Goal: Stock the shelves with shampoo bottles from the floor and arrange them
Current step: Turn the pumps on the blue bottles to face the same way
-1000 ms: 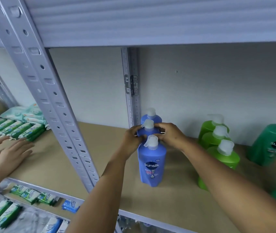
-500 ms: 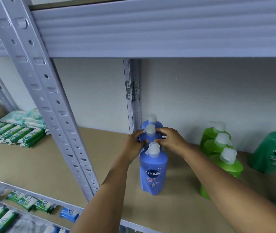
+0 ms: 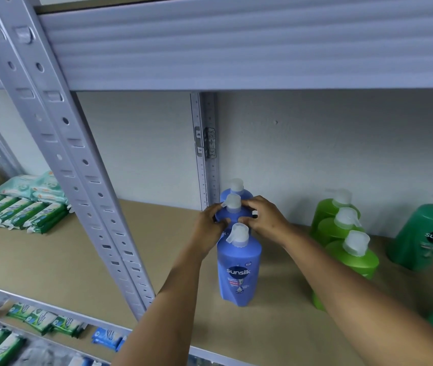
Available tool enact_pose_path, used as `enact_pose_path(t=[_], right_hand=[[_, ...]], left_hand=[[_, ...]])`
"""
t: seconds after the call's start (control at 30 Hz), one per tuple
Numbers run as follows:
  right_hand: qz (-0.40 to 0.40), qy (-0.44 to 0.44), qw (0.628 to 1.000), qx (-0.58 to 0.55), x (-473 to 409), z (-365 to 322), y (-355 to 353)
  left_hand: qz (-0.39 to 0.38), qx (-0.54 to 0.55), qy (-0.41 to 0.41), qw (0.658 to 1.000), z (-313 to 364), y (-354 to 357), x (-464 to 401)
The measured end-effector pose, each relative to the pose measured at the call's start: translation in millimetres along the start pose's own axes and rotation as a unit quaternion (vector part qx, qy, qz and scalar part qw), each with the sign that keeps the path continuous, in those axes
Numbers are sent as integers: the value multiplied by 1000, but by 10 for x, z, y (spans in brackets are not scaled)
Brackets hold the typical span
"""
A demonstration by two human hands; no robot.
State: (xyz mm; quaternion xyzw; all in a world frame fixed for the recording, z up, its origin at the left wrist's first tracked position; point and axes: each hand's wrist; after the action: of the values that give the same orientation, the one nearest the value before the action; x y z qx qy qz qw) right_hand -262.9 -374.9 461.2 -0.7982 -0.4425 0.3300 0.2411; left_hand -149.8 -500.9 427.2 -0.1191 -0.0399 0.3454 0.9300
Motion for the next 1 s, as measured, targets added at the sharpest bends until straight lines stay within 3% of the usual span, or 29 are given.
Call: enact_pose_path(t=[0.2,0.5,0.63,0.8,1.0], right_hand=[[1,6,1000,-2,26,11,-17],[18,-17,1000,17,-104,-59,-237],[-11,-29,999,23,-213,-122,-269],[-66,-22,997,41,-295,-183,-249],[-65,-38,995,63,-340,-219,-212]], left_hand=[[-5,30,-12,999,43,7,114],[50,45,-12,998,309,-184,452],[26,-18,23,999,485,-248,653],[-25,-116,-8,993,438,-242,752],[-54,-83,-4,995,395,-176,777]])
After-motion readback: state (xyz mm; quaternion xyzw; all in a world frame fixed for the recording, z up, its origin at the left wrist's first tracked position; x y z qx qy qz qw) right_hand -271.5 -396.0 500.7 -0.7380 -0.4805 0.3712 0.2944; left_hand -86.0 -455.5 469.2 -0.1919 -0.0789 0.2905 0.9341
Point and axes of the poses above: each hand's wrist, its own x-axis away from the middle knuckle, its own y-axis out of the palm, z = x × y, and after that the axes turned 10 degrees about -y, right-handed
